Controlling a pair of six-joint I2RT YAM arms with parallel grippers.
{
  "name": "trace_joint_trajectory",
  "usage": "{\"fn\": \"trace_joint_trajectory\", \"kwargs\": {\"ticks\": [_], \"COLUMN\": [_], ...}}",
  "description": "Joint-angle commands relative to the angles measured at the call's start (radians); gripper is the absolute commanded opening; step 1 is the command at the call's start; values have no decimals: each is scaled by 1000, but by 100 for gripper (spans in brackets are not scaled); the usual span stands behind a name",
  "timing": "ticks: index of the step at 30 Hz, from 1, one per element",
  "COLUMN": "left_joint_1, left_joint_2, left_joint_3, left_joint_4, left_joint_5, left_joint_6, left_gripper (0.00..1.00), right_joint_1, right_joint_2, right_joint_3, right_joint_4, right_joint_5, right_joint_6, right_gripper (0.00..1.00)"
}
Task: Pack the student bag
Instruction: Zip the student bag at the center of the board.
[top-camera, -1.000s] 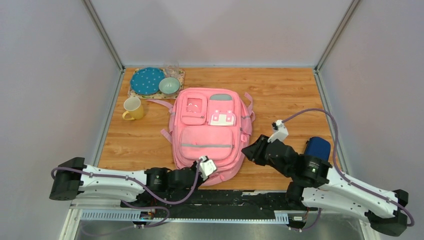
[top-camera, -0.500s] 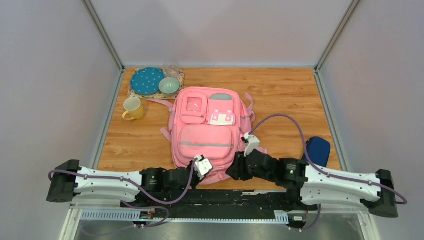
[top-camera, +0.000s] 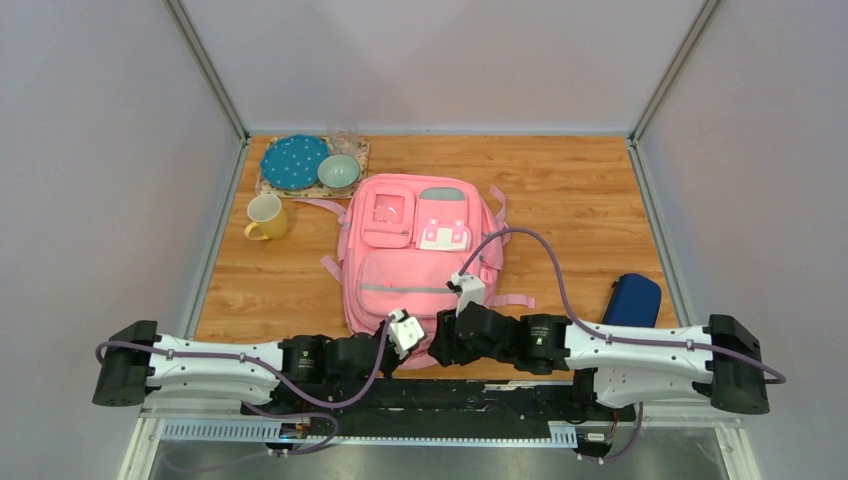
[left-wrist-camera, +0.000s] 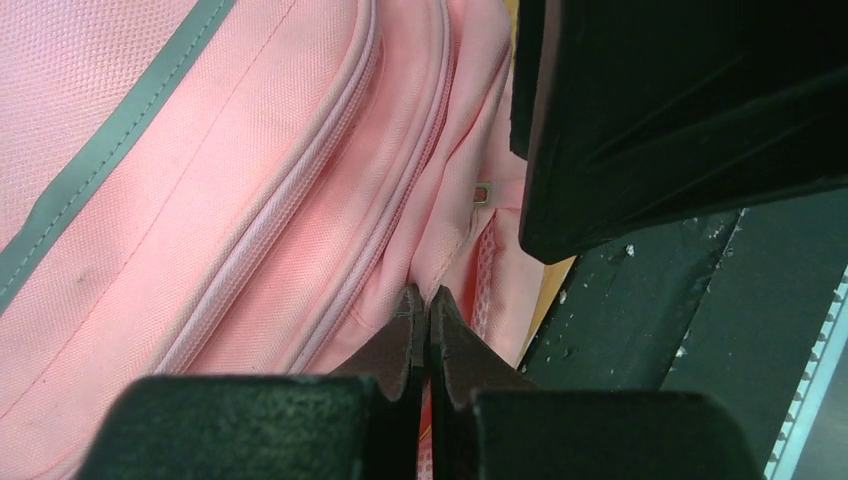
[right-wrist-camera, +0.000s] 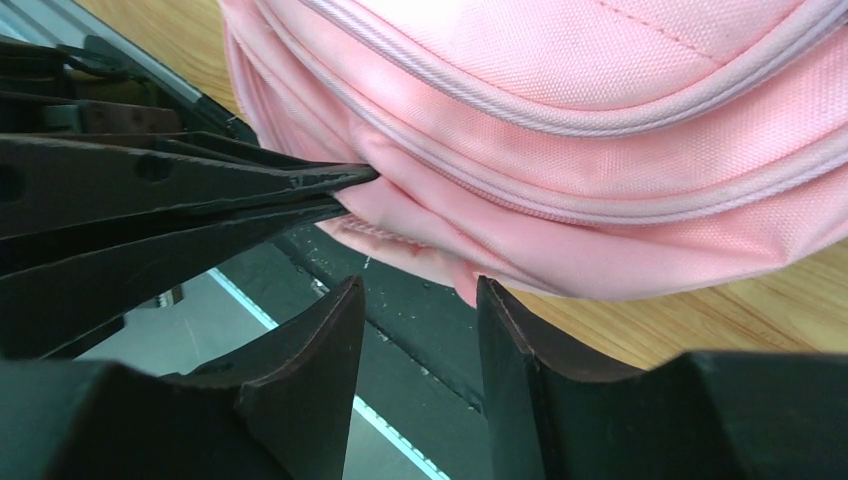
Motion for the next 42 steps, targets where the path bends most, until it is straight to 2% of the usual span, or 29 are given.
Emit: {"fn": "trace_joint_trajectory", "kwargs": {"ticks": [1, 7, 8, 10, 11, 12, 14, 16, 23, 30, 36, 42], "left_joint_1": [4, 4, 5, 4, 4, 5, 4, 4, 5, 4, 4, 4], "left_joint_2": [-33, -44, -45, -48, -50, -53, -56, -61, -119, -205, -236, -236], "left_joint_3": [51, 49, 48, 49, 49, 48, 49, 49, 57, 39, 31, 22], "left_joint_4": [62, 57, 56, 53, 51, 51, 48, 42, -12, -104, -145, -163], "left_joint_5": [7, 5, 5, 4, 4, 4, 1, -1, -33, -64, -57, -16], "left_joint_6": [7, 8, 8, 8, 8, 7, 8, 8, 10, 2, -19, -47], "left_gripper": [0, 0, 0, 0, 0, 0, 0, 0, 0, 0, 0, 0], "right_joint_1": [0, -6, -11, -11, -12, -12, -20, -18, -70, -130, -184, -353], "right_joint_2": [43, 95, 101, 103, 101, 101, 97, 91, 78, 22, -14, -57], "right_joint_3": [31, 16, 14, 8, 8, 7, 3, -3, -32, -104, -102, -113], "right_joint_4": [52, 95, 110, 124, 128, 127, 121, 109, -89, -126, -189, -188], "right_joint_5": [27, -1, -8, -19, -19, -19, -18, -4, 68, 96, 197, 231], "right_joint_6": [-17, -26, -27, -33, -33, -33, -32, -29, 23, 72, 109, 69], "right_gripper": [48, 43, 34, 26, 13, 6, 0, 0, 0, 0, 0, 0]}}
